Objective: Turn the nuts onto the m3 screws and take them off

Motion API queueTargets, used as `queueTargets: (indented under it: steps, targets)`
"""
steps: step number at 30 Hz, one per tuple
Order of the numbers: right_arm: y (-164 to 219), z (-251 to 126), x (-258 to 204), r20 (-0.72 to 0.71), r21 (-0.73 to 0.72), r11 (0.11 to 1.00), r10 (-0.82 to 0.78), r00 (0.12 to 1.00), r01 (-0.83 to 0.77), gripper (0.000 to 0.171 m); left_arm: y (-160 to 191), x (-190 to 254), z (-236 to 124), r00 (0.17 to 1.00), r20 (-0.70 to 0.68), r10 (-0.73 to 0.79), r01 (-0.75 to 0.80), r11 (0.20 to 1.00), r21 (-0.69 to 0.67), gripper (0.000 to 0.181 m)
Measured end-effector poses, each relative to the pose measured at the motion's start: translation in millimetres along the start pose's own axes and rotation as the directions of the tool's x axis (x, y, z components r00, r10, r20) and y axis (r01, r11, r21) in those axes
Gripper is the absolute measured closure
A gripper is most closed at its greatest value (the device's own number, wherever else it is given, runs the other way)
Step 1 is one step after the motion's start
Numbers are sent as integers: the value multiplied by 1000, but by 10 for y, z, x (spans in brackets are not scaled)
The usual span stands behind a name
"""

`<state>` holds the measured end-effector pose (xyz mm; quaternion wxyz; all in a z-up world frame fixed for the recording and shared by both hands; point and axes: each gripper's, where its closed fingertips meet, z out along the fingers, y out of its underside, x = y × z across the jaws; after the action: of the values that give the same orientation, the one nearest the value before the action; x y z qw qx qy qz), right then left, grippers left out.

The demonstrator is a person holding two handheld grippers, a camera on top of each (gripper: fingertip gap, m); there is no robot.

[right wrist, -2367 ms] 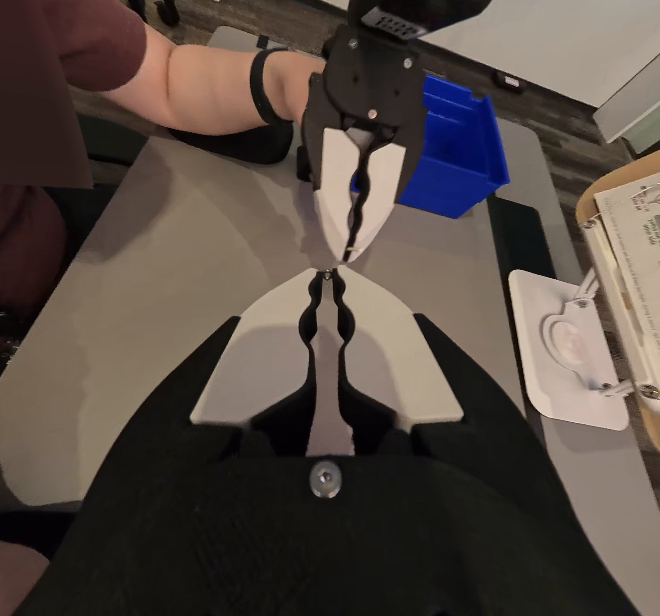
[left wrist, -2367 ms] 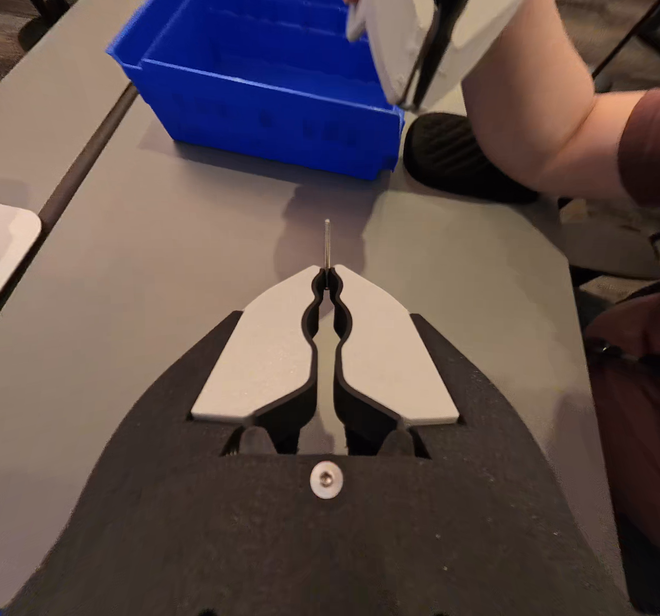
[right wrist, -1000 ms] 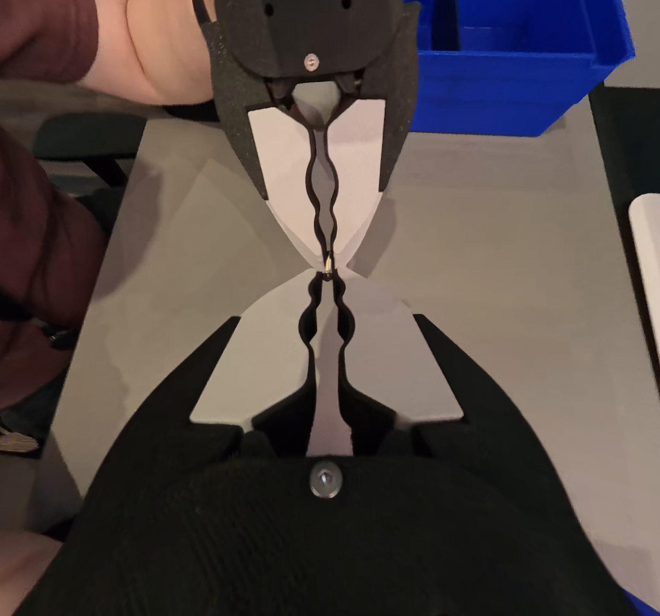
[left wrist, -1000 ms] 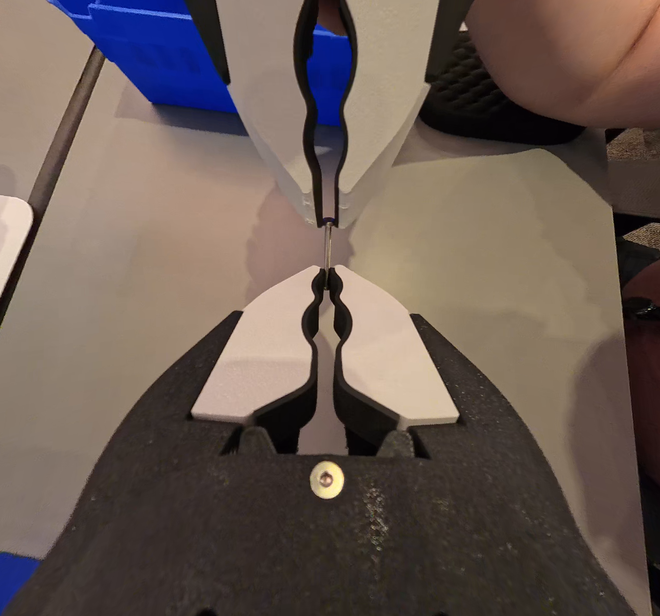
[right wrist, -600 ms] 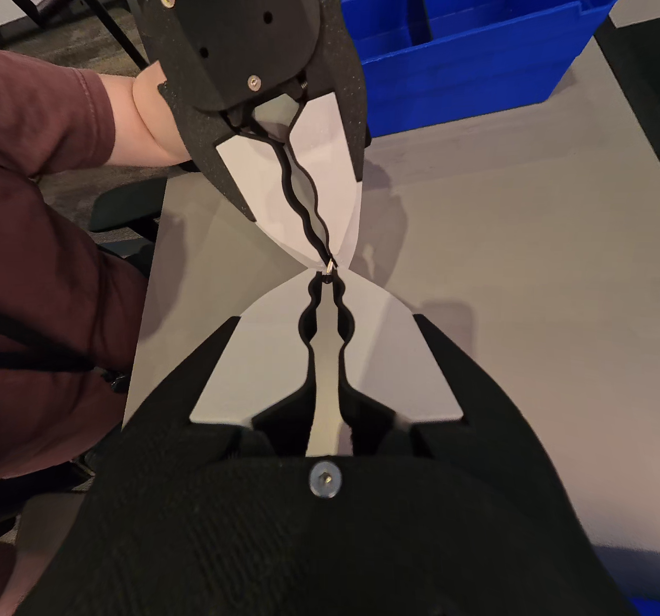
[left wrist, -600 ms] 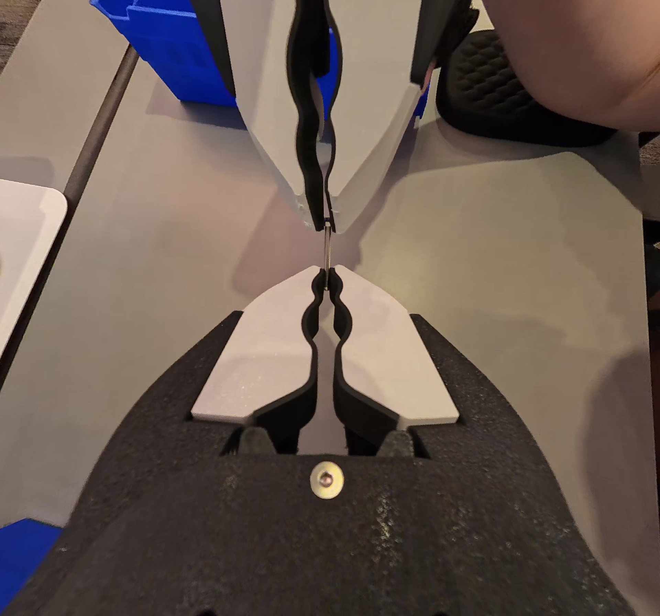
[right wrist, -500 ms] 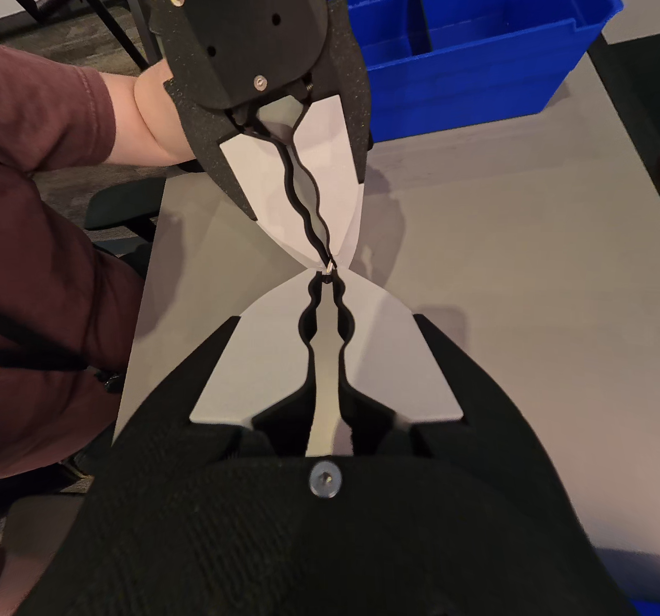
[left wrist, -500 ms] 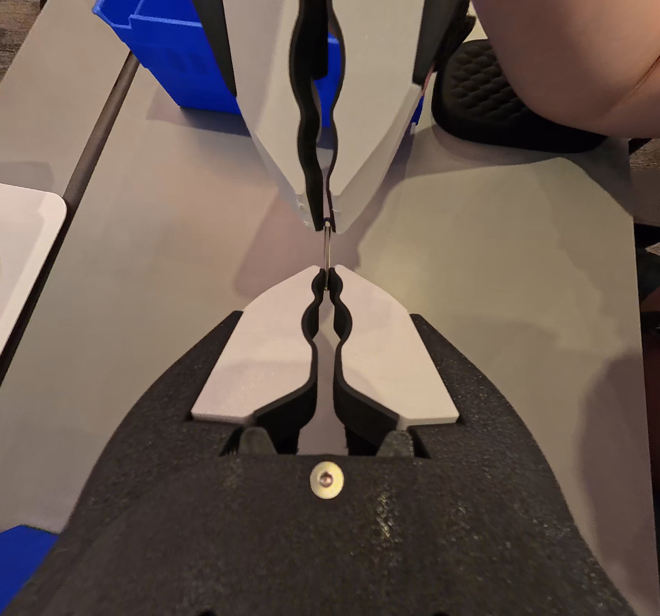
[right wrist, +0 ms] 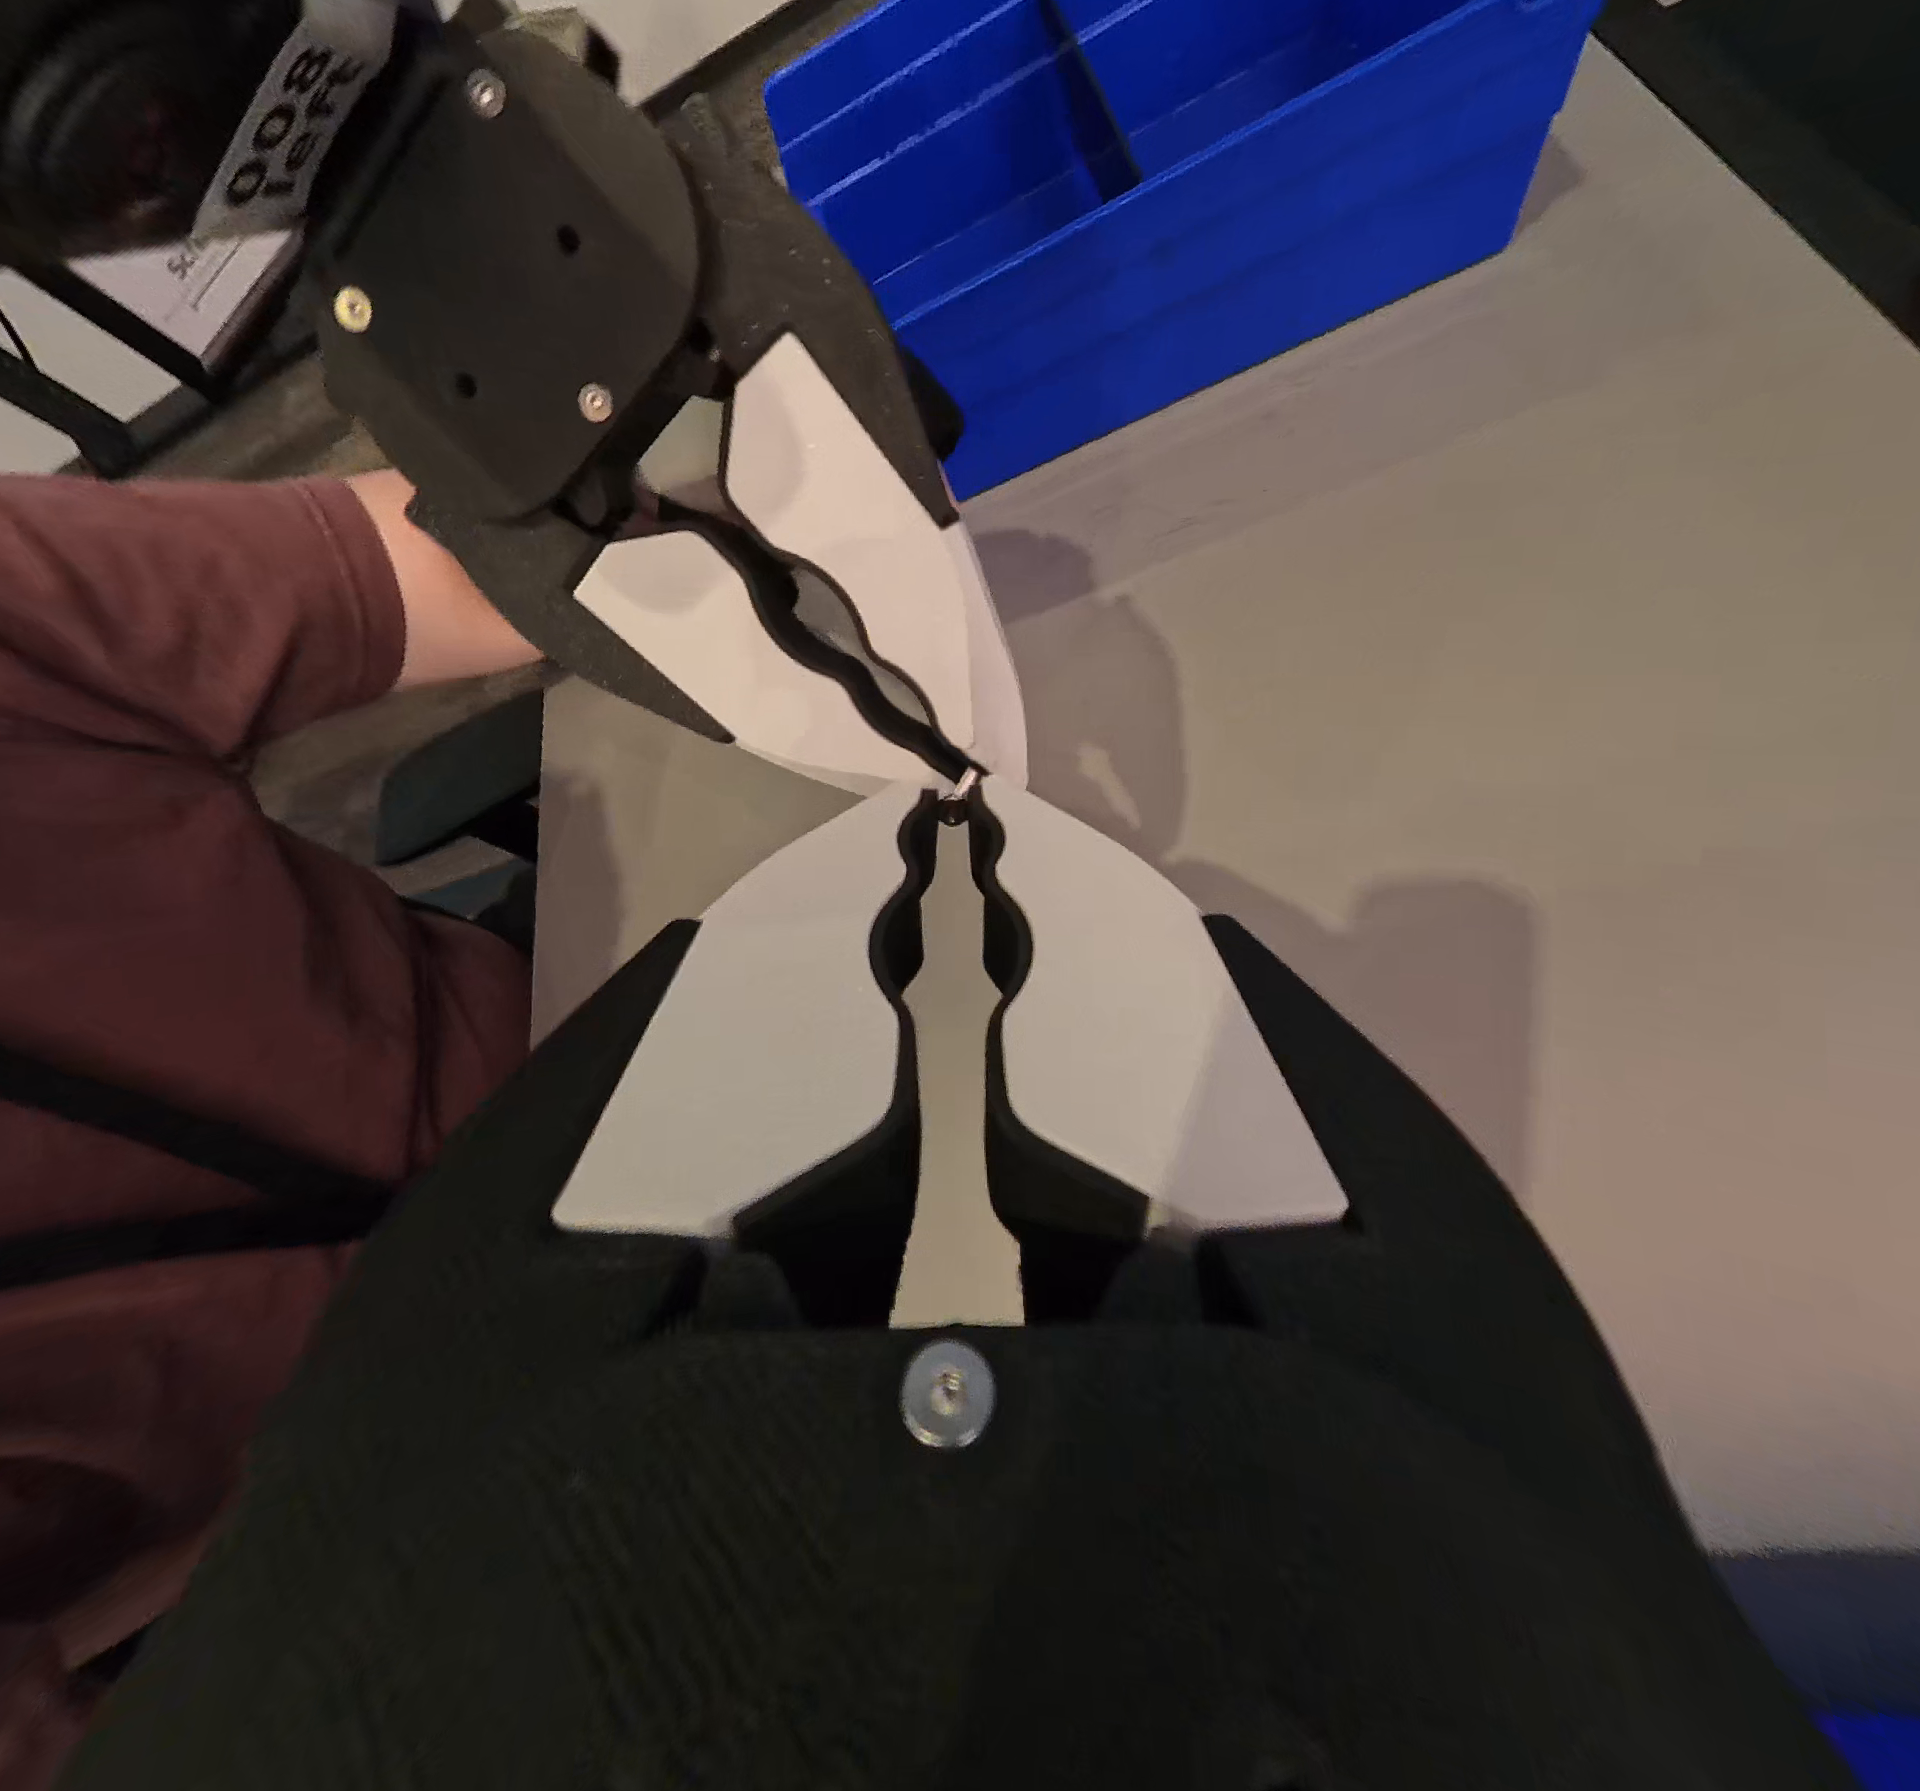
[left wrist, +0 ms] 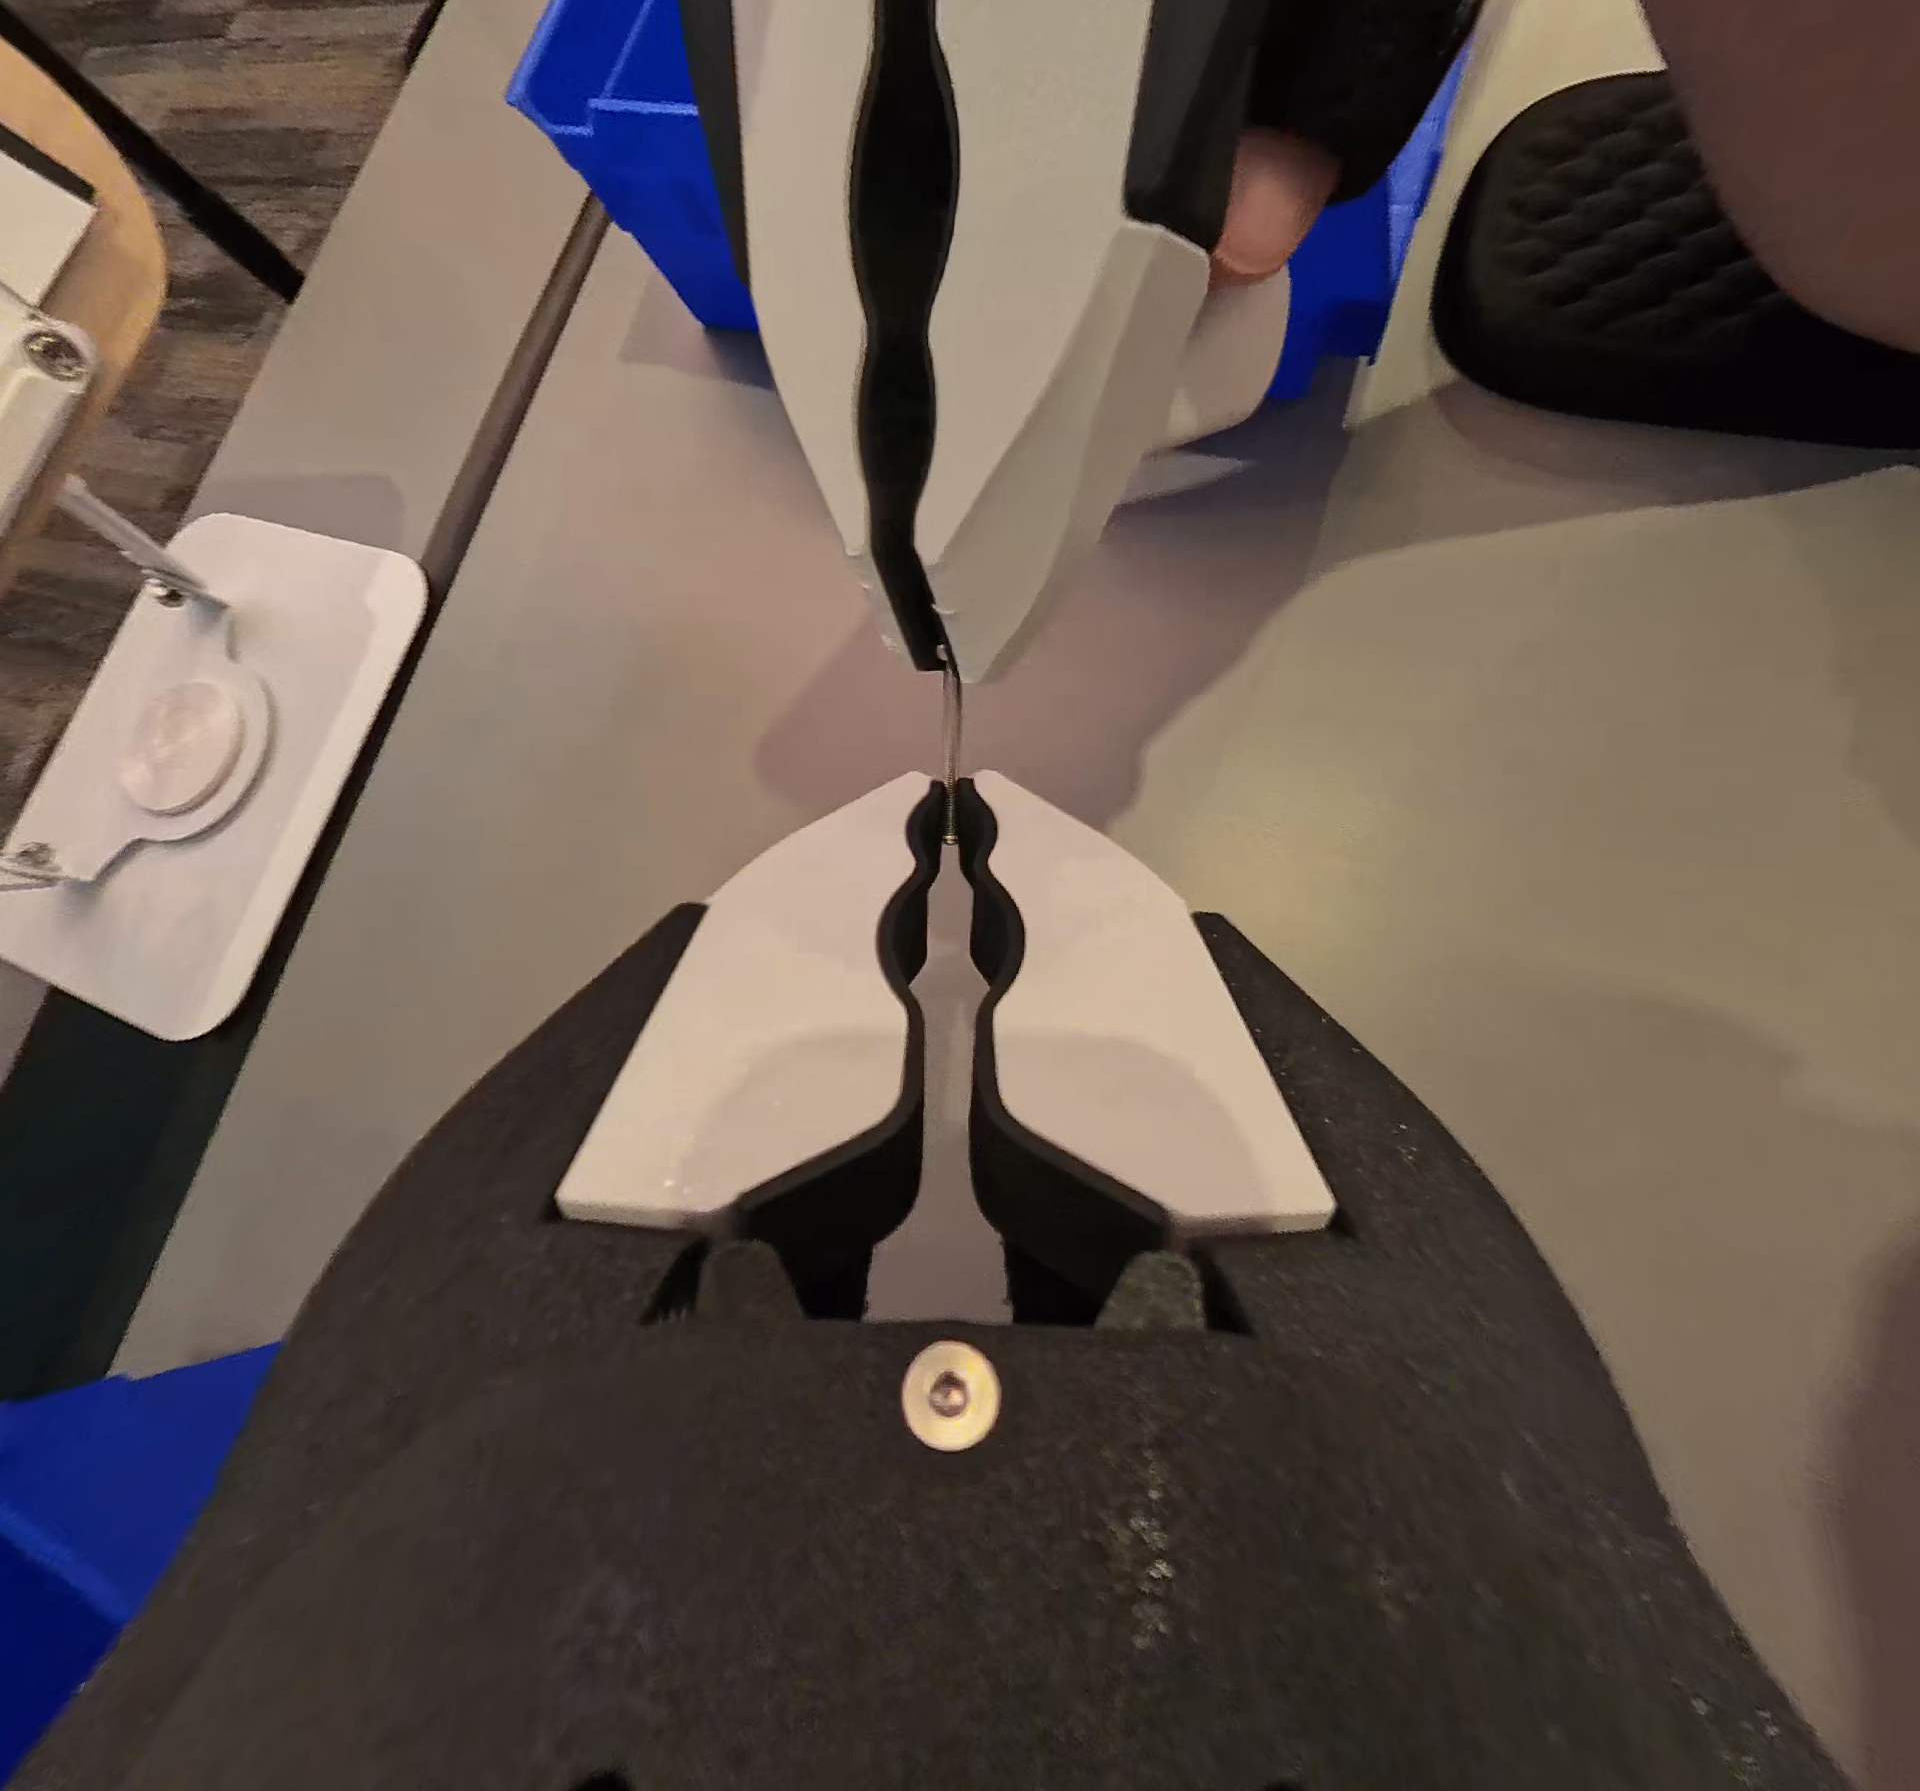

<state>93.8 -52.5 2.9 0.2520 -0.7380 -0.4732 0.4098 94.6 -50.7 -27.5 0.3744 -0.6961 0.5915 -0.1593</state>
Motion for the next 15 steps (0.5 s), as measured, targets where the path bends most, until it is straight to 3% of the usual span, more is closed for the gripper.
queueTargets:
  steps: [3, 10, 15]
  targets:
    - [-2, -2, 14, -13, 1, 1000, 20, 1000, -20, 165, 4, -23, 0, 998, 48, 32, -31, 999, -18, 179]
    - [-7, 3, 16, -29, -2, 1000, -4, 1000, 4, 165, 1, -9, 6, 1000, 8, -2, 2, 1000, 3, 179]
    - [-65, -15, 17, -49, 28, 999, -41, 998, 42, 153, -11, 12, 6, 1000, -12, -8, 8, 1000, 14, 179]
